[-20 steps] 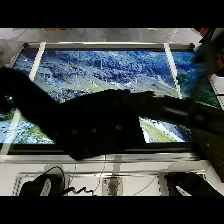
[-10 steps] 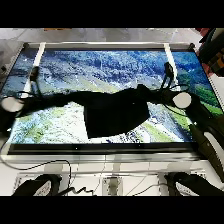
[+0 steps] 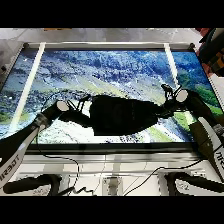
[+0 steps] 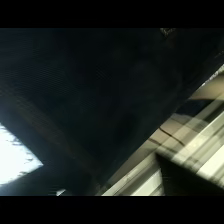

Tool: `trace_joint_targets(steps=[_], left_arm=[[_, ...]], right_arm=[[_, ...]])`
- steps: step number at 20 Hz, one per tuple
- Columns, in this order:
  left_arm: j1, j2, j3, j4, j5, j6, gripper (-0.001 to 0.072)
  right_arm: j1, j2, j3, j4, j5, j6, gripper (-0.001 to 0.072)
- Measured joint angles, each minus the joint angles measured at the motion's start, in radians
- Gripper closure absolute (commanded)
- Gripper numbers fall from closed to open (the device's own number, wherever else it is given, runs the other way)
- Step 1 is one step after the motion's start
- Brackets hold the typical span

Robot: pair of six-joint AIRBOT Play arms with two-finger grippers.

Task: Fold the clothes and pants, and hang the long-sleeved shirts on hangers.

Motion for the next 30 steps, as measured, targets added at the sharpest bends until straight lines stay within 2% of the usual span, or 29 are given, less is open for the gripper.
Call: trace_joint_targets(steps=[3, 6, 10, 14, 17, 18, 19, 20, 21, 26, 30], left_arm=[[-0.001, -0.024, 0.009, -0.049, -0.005, 0.001, 0.0012], [0.01, -0.034, 0.021, -0.077, -0.007, 0.001, 0.0011], [0.016, -0.038, 0.026, -0.093, -0.01, 0.001, 0.0012], [0.018, -0.04, 0.028, -0.097, -0.008, 0.001, 0.0012], [0.018, -0.041, 0.028, -0.087, 0.026, 0.002, 0.0013], [0.018, -0.041, 0.028, -0.081, 0.045, 0.002, 0.0013], [0.018, -0.041, 0.028, -0.074, 0.062, 0.002, 0.0014], [0.018, -0.041, 0.028, -0.069, 0.078, 0.002, 0.0014], [0.018, -0.042, 0.028, -0.066, 0.093, 0.002, 0.0014], [0.029, -0.042, 0.035, -0.051, 0.129, 0.006, 0.0014], [0.086, 0.011, 0.102, 0.039, 0.125, 0.008, 0.0014]], right_arm=[[-0.032, -0.026, 0.006, -0.011, -0.056, -0.001, 0.0148], [-0.101, -0.085, 0.036, 0.029, -0.053, -0.005, 0.0096], [-0.186, -0.205, 0.094, 0.195, 0.038, -0.127, 0.0093], [-0.217, -0.317, 0.121, 0.359, 0.072, -0.282, 0.0099], [-0.206, -0.376, 0.129, 0.462, 0.086, -0.357, 0.0108], [-0.192, -0.392, 0.129, 0.488, 0.092, -0.383, 0.0178], [-0.174, -0.403, 0.13, 0.499, 0.092, -0.411, 0.0339], [-0.153, -0.413, 0.129, 0.501, 0.087, -0.442, 0.0571], [-0.132, -0.419, 0.129, 0.5, 0.074, -0.468, 0.0678], [-0.055, -0.398, 0.158, 0.532, 0.015, -0.535, 0.0679], [-0.095, -0.261, 0.214, 0.481, 0.005, -0.485, 0.0679]])
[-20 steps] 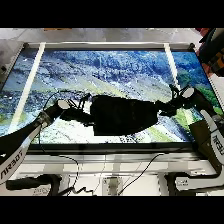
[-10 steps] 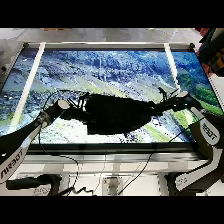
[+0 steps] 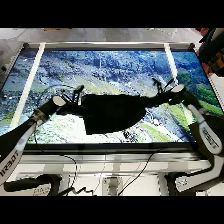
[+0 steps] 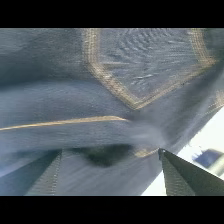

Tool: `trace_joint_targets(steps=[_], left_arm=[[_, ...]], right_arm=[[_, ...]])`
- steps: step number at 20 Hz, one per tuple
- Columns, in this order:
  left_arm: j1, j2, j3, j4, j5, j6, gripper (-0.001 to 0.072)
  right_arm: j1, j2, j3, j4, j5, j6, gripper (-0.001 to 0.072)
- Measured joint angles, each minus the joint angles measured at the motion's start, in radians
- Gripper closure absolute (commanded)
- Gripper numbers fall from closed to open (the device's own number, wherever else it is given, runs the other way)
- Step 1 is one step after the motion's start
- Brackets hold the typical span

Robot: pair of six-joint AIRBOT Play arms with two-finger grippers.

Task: Fold the clothes and pants, and hang the long-sleeved shirts on hangers.

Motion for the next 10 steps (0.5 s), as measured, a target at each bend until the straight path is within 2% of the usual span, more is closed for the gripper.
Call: trace_joint_targets(steps=[5, 10], left_arm=[[0.069, 0.163, 0.064, 0.148, -0.043, 0.0, 0.0014], [0.093, 0.347, 0.079, 0.21, -0.051, 0.0, 0.0014]], right_arm=[[-0.169, 0.268, 0.06, -0.269, 0.068, 0.236, 0.0679], [-0.444, 0.516, 0.075, -0.557, 0.255, 0.542, 0.0679]])
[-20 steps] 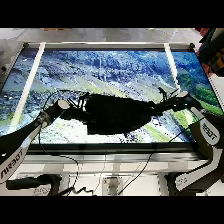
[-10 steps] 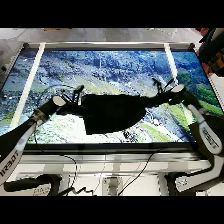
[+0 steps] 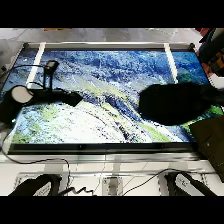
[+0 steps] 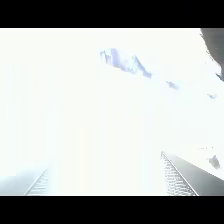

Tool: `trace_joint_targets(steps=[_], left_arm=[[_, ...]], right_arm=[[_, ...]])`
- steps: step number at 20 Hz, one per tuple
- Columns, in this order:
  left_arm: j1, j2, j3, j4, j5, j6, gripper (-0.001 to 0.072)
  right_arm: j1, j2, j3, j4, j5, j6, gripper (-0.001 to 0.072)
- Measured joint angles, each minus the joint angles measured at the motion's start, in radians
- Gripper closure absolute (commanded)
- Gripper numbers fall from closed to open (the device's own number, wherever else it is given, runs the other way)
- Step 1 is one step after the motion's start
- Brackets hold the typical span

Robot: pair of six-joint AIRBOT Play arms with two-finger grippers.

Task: Fold the clothes and pants, and hang the long-sleeved shirts on hangers.

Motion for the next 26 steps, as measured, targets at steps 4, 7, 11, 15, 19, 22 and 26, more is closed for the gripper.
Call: trace_joint_targets(steps=[4, 7, 11, 15, 19, 22, 26], left_arm=[[0.005, 0.094, 0.002, 0.014, -0.002, 0.0, 0.0014], [0.005, 0.123, 0.002, 0.018, -0.002, 0.0, 0.0014], [0.006, 0.137, 0.002, 0.021, -0.001, 0.0, 0.0014], [0.006, 0.14, 0.002, 0.021, -0.001, 0.0, 0.0014], [0.006, 0.141, 0.002, 0.021, -0.001, 0.0, 0.0014], [0.006, 0.141, 0.002, 0.021, -0.001, 0.0, 0.0014], [0.006, 0.141, 0.002, 0.021, -0.001, 0.0, 0.0015]], right_arm=[[-0.235, 0.151, 0.003, -0.209, 0.109, 0.201, 0.0679], [-0.42, 0.228, 0.003, -0.332, 0.156, 0.247, 0.0678], [-0.632, 0.267, 0.003, -0.407, 0.166, 0.229, 0.011], [-0.738, 0.273, -0.002, -0.411, 0.129, 0.22, 0.0292], [-0.746, 0.254, -0.011, -0.261, 0.093, 0.198, 0.0679], [-0.641, 0.224, -0.014, -0.128, 0.064, 0.123, 0.0679], [-0.341, 0.192, -0.014, -0.052, -0.013, 0.036, 0.0679]])
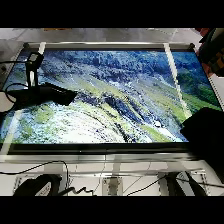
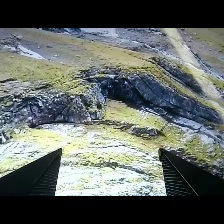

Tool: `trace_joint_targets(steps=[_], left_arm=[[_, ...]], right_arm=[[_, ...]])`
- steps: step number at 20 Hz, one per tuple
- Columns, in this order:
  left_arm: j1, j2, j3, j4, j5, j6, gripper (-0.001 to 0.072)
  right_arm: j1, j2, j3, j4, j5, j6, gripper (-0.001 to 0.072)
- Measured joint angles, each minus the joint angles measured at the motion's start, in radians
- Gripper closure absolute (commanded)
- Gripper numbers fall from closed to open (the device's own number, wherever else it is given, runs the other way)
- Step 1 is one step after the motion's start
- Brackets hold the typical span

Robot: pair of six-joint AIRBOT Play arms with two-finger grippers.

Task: Fold the clothes and pants, and hang the long-sleeved shirts on hangers.

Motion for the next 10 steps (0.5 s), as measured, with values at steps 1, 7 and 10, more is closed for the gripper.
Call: trace_joint_targets(steps=[1, 7, 10], left_arm=[[0.0, 0.0, 0.0, 0.0, 0.0, 0.0, 0.0014], [0.0, 0.0, 0.0, 0.0, 0.0, 0.0, 0.0014], [0.0, 0.0, 0.0, 0.0, 0.0, 0.0, 0.0014]], right_arm=[[0.101, -0.007, 0.0, 0.006, -0.033, -0.019, 0.068], [0.717, -0.052, -0.001, -0.031, -0.207, -0.105, 0.0679], [0.937, -0.101, -0.001, -0.09, -0.243, -0.12, 0.0679]])
